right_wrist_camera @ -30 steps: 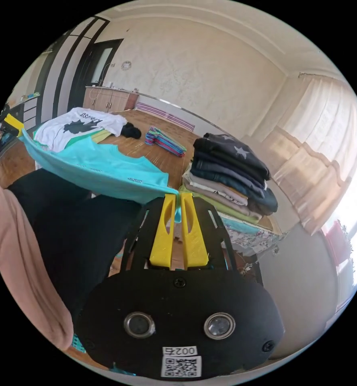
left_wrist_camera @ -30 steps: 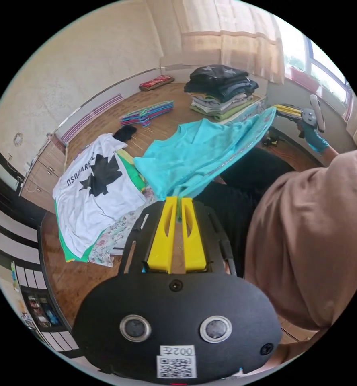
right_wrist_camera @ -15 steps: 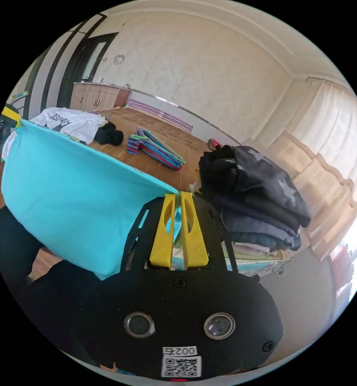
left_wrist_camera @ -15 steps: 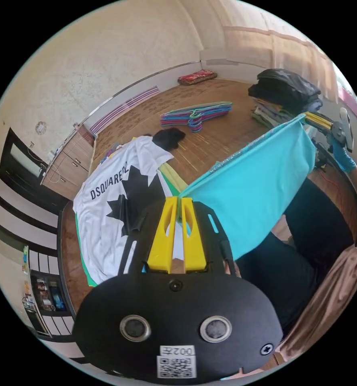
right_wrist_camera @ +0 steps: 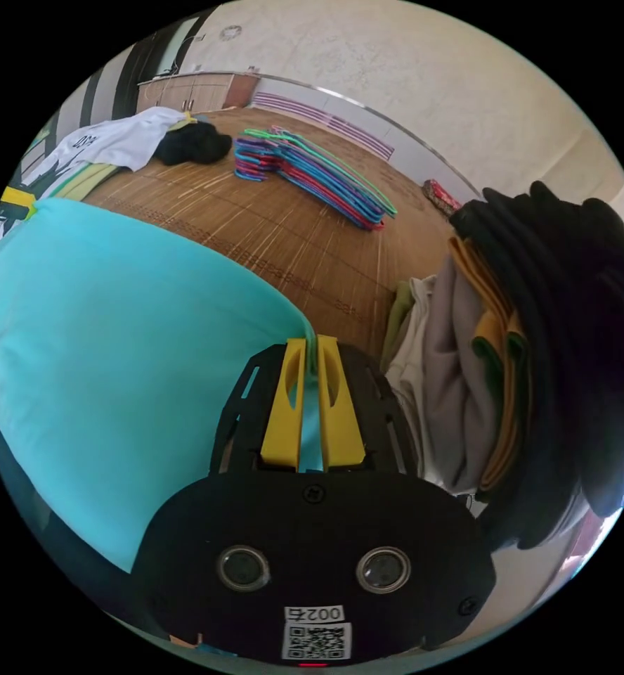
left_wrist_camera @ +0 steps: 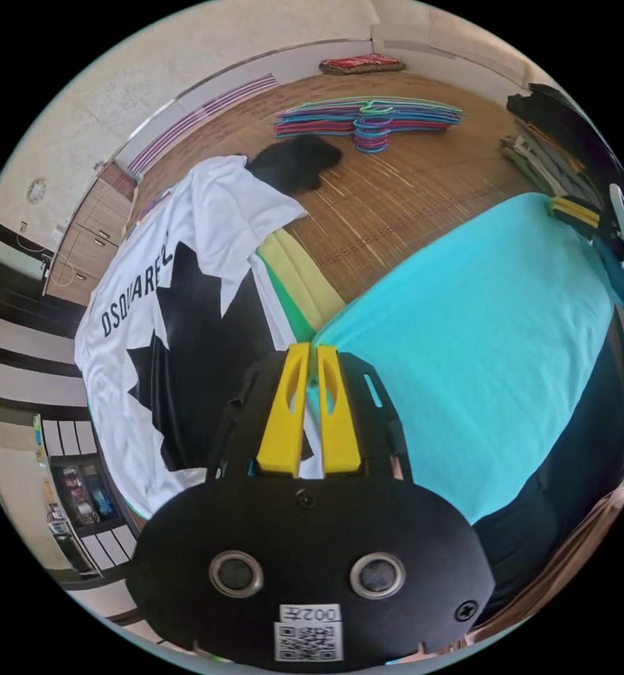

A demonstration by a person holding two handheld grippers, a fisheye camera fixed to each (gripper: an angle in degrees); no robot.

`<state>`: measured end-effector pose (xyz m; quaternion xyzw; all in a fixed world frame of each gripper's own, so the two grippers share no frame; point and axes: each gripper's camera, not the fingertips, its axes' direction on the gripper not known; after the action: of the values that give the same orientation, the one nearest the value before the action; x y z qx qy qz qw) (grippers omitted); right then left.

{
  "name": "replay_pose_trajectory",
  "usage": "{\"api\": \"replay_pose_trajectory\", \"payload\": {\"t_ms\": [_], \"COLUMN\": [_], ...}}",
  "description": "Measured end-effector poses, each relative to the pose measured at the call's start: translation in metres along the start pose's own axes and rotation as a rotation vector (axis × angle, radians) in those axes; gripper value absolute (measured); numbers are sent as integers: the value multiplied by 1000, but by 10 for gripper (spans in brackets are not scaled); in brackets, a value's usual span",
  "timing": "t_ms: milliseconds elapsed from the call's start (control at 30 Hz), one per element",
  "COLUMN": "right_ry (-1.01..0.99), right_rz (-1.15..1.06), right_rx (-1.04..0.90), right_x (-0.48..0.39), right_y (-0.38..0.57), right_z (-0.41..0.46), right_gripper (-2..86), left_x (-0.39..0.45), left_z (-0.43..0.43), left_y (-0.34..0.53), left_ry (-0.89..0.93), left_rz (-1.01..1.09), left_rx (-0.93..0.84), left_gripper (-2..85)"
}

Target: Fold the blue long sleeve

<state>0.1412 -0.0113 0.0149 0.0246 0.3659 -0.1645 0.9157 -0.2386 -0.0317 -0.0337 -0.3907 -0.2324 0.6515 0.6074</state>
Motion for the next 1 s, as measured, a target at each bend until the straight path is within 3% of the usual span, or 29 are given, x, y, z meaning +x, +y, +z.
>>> {"api": "replay_pose_trajectory", "payload": {"t_ms": [333,567,767,1000], "right_ry": [-13,-105,-289,-524], "right_rz": [3,75,100,146], "right_rx": [-62,13,74,-6], "right_x": [36,44,69,86], "right_y": [2,66,137,191], "right_z": [14,-15,-32,-2], "right_gripper": [63,79,106,133], "left_x": [-37,-40,-27,-7], "left_z": [-10,-7,-17,4], "left_y": [14,59,107,167], "left_ry": [31,200,294,417], "left_rz": [-147,-253,-178,-53], "left_rx": [34,136,203,111], "left_gripper": [40,51,79,125]}}
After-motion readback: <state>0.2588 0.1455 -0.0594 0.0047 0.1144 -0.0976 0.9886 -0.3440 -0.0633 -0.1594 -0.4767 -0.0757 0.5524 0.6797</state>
